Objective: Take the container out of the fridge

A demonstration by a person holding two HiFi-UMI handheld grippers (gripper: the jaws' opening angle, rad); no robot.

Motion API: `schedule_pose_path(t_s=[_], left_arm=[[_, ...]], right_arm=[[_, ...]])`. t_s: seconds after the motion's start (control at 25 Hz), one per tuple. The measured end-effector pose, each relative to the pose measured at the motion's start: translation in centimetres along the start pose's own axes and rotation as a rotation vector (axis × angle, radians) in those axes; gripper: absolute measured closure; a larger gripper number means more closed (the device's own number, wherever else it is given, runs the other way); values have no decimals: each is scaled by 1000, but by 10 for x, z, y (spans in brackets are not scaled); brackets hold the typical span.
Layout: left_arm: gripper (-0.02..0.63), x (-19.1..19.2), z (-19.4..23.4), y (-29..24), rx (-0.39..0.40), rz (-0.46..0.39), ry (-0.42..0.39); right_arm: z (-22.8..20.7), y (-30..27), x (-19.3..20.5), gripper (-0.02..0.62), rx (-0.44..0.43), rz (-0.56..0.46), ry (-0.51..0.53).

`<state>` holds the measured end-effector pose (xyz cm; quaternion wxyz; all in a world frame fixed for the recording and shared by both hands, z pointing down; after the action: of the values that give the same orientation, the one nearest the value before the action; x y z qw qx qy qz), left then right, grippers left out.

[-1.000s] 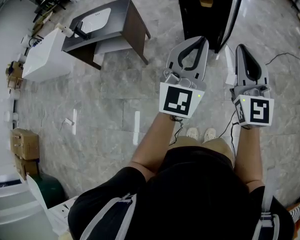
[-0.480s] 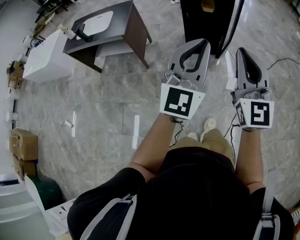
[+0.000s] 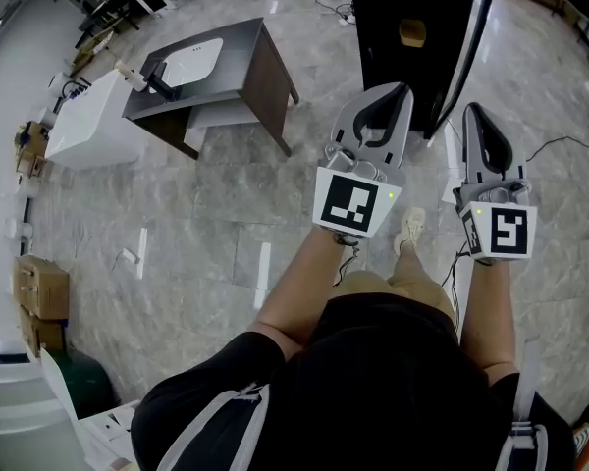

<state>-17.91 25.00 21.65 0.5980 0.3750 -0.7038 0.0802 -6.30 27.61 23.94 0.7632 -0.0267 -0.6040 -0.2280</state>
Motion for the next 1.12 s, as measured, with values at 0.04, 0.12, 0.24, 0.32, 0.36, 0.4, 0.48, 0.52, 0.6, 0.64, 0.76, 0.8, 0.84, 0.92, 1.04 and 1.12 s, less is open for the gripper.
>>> schedule_pose_path(t_s=[0.04, 0.12, 0.24, 0.32, 0.36, 0.4, 0.48, 0.52, 0.6, 0.64, 0.76, 0.8, 0.84, 0.92, 1.04, 1.12], left_arm=[[578, 6, 3, -10, -5, -3, 9], [578, 18, 9, -32, -12, 1, 8], [578, 39, 17, -71, -5, 16, -14], [578, 50, 22, -101, 7, 17, -30], [578, 56, 26, -115, 9, 13, -28], [578, 60, 29, -129, 7, 10, -16], [578, 72, 37, -159, -4, 15, 13], [578, 78, 41, -176, -9, 22, 18], [578, 91, 47, -210, -16, 31, 27], [578, 97, 50, -228, -19, 33, 34], [578, 119, 60, -277, -27, 51, 22], [578, 126, 63, -293, -30, 59, 13], [578, 134, 66, -308, -32, 68, 6], [578, 150, 69, -337, -29, 91, -13], [578, 173, 71, -377, -14, 123, -45], [578, 186, 72, -400, -16, 131, -48]], right_arm=[[-8, -8, 5, 560, 0, -2, 0], [-24, -25, 16, 560, -3, -4, -1], [-52, -55, 34, 560, -9, 1, -5], [-73, -79, 45, 560, -15, 2, -3], [-83, -90, 50, 560, -17, 1, -4], [-94, -102, 54, 560, -17, -2, -11], [-116, -127, 60, 560, -15, -11, -31], [-130, -140, 65, 560, -19, -10, -31], [-158, -163, 79, 560, -29, -3, -24], [-173, -175, 86, 560, -32, -1, -28], [-210, -211, 107, 560, -44, 6, -47], [-220, -224, 115, 560, -52, 9, -52], [-230, -235, 122, 560, -61, 11, -57], [-250, -257, 136, 560, -77, 11, -72], [-276, -285, 159, 560, -95, 16, -106], [-290, -300, 176, 560, -108, 25, -123]])
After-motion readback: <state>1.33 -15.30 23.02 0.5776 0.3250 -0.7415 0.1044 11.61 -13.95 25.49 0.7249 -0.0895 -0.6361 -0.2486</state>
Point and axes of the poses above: the fingertips, and each gripper's own axes: y backward along the fingers, z to its left, x out of its underside, the point moved 3 cm from there along y, backward along the fingers, and after that the axes turned 4 degrees about -x, right-handed, at the moved point
